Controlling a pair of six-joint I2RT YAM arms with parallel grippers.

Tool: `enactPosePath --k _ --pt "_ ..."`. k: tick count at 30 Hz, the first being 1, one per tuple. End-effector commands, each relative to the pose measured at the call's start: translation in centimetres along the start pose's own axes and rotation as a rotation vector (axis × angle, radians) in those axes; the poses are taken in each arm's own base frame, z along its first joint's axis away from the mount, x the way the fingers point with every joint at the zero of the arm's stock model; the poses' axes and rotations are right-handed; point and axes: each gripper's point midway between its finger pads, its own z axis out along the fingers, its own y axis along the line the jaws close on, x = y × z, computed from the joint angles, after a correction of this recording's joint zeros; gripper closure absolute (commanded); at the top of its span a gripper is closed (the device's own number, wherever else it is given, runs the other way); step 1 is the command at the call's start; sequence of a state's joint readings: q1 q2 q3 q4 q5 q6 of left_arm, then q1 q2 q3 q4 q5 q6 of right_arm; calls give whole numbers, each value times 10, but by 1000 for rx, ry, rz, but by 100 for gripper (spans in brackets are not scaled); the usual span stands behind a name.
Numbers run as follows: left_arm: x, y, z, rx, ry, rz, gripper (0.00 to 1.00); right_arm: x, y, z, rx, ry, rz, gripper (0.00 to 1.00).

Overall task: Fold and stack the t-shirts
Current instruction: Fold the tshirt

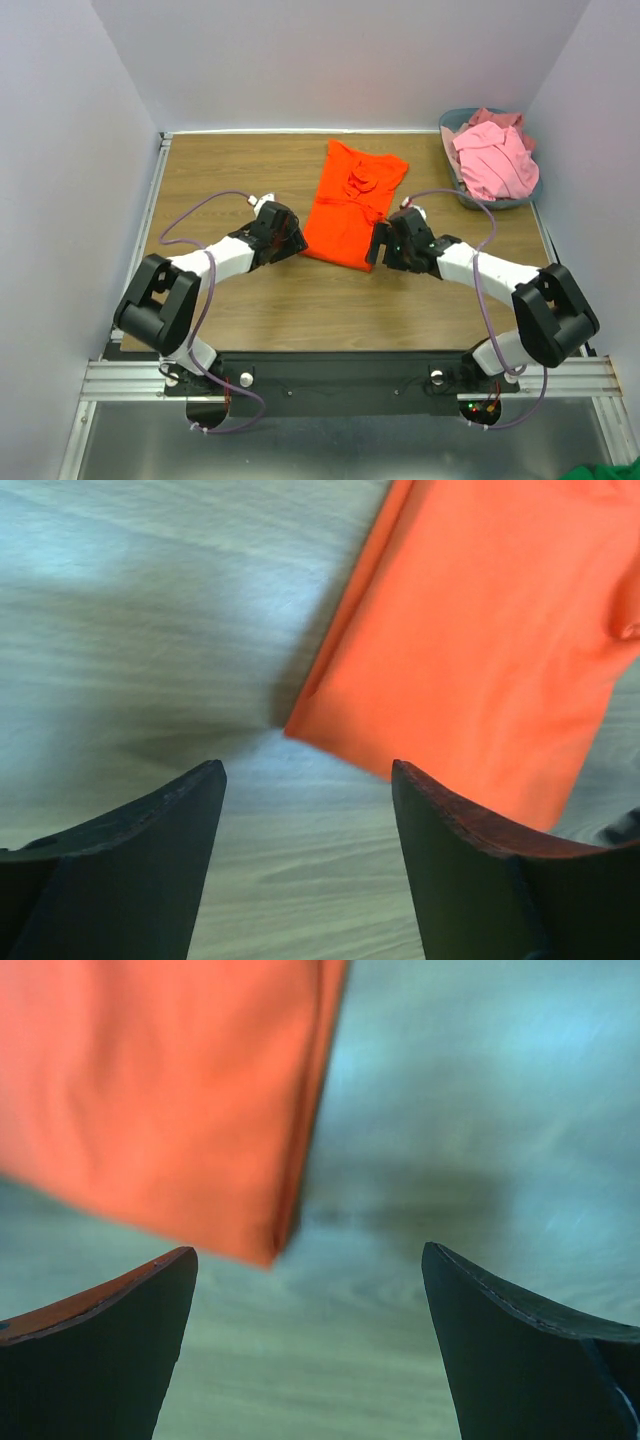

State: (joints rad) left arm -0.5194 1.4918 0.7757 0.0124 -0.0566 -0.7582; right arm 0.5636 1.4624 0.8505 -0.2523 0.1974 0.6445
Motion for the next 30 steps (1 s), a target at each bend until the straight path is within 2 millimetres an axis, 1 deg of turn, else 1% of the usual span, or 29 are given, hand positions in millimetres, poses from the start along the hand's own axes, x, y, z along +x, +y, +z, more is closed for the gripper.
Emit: enactPosePath --k 1,2,3,6,7,8,9,11,12,13,14,16,18,19,20,21,22,23,24,25,26,27,28,29,30 --pt "-10 -23 13 70 2 32 35 19 42 -16 -254 75 116 0" --pt "-8 -22 16 63 9 30 37 25 43 -17 -274 90 119 0" --pt "-3 -26 16 89 35 27 44 26 44 -16 -282 88 127 0" --pt "3 -28 22 108 57 28 53 28 38 -10 -253 85 134 3" --pt "4 -25 24 100 58 28 58 29 38 -7 -244 90 144 6" --pt "6 -23 26 87 60 27 61 35 37 -3 -241 112 142 12" --pt "6 -21 28 81 62 26 68 37 38 0 -245 121 141 17" --pt "10 -19 32 72 75 26 75 43 37 7 -237 140 144 20" --pt "12 -17 34 67 84 27 82 41 38 10 -237 132 142 24" --pt "13 -17 36 64 87 25 84 40 36 13 -224 126 143 27" --pt "14 -16 37 63 90 25 90 41 36 14 -220 128 144 30" --pt "17 -14 40 53 100 26 100 43 36 19 -212 136 143 33" --pt "18 -13 42 47 105 28 100 44 34 24 -201 136 141 37" --pt "19 -12 42 45 109 31 100 44 34 25 -198 137 139 42" --pt "20 -11 43 41 114 34 100 44 35 25 -202 139 139 51" --pt "21 -10 44 38 115 35 100 45 35 26 -202 143 138 57" --pt "21 -10 42 42 113 34 100 47 34 26 -202 150 140 69" --pt "24 -6 41 36 117 35 100 49 34 26 -204 155 139 76" --pt "25 -5 39 35 114 34 100 51 34 24 -209 162 139 80" --pt "23 -6 33 45 103 29 100 50 36 19 -225 160 137 87" --pt "32 4 29 24 113 15 100 58 33 16 -235 182 137 89" --pt "35 8 25 23 108 4 100 59 34 12 -249 185 134 95" --pt "42 8 19 29 110 5 100 62 33 7 -263 189 131 96" --pt "49 15 8 31 104 -9 100 63 38 -6 -311 195 128 98" --pt "55 19 3 29 101 -13 100 74 33 -12 -320 211 114 99"
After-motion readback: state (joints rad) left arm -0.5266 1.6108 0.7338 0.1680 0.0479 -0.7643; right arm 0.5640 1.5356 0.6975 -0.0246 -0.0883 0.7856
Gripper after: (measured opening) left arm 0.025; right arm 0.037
